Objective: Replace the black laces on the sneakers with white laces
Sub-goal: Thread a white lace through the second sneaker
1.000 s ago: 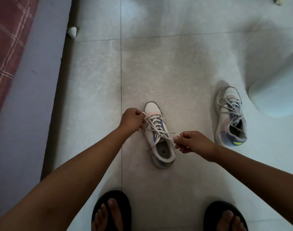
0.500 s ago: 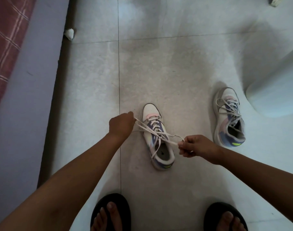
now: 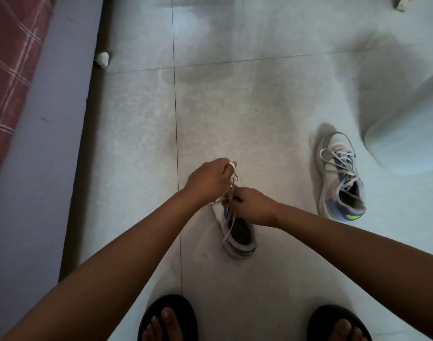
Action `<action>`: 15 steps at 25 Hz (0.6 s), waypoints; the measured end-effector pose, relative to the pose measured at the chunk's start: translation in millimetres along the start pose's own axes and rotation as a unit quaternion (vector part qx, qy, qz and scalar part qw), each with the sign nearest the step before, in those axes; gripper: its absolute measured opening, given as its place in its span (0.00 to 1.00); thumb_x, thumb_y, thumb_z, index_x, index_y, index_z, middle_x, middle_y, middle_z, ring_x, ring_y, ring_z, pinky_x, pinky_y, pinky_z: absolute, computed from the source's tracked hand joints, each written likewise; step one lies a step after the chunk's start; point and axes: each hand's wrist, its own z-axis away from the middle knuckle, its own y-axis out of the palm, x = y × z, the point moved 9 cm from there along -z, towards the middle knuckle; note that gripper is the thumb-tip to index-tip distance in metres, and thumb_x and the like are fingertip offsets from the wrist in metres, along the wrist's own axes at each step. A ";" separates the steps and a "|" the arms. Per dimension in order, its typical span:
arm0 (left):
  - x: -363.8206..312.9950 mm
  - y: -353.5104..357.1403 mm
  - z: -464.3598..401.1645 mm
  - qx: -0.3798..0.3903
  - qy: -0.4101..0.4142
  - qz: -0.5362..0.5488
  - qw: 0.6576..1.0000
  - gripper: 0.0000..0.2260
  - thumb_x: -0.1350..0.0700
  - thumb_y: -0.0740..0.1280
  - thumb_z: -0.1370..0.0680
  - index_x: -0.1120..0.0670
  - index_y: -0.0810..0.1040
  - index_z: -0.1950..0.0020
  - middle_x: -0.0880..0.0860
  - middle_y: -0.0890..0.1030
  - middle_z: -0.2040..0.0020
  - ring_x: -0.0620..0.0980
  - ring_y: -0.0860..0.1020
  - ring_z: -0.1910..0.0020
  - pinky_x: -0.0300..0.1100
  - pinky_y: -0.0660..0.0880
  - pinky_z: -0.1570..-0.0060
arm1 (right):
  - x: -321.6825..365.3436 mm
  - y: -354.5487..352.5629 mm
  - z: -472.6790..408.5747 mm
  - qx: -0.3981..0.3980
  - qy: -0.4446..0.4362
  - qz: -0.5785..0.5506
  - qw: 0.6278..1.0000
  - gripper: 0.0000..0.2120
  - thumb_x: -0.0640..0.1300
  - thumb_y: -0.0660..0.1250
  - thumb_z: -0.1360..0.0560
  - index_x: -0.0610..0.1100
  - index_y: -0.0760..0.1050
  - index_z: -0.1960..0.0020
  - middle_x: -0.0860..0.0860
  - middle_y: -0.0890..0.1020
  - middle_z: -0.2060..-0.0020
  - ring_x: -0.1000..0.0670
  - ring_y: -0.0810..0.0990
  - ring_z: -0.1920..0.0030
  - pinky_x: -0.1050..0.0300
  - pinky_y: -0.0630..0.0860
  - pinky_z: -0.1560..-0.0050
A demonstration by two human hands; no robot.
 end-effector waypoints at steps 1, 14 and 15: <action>7.7 4.5 -0.5 0.016 -0.033 -0.007 0.999 0.17 0.49 0.52 0.18 0.57 0.76 0.54 0.55 0.81 0.56 0.55 0.79 0.57 0.46 0.73 0.57 | -1.0 0.5 0.3 -0.001 0.008 -0.046 0.999 0.12 0.46 0.58 0.21 0.43 0.77 0.44 0.46 0.80 0.51 0.48 0.78 0.53 0.56 0.74 0.52; 74.5 -6.9 14.2 0.141 -0.063 0.062 0.986 0.12 0.49 0.66 0.23 0.51 0.82 0.62 0.48 0.78 0.70 0.40 0.73 0.74 0.34 0.69 0.72 | -42.8 12.9 10.5 0.034 0.200 -0.464 0.862 0.11 0.44 0.59 0.21 0.42 0.78 0.56 0.46 0.83 0.62 0.56 0.77 0.70 0.62 0.62 0.70; 73.2 -0.1 24.9 0.230 -0.071 0.085 0.967 0.11 0.49 0.66 0.23 0.51 0.82 0.62 0.47 0.78 0.71 0.40 0.73 0.74 0.33 0.68 0.73 | -42.5 15.4 10.8 0.039 0.207 -0.482 0.850 0.09 0.42 0.60 0.21 0.43 0.78 0.55 0.47 0.83 0.62 0.56 0.77 0.70 0.63 0.62 0.70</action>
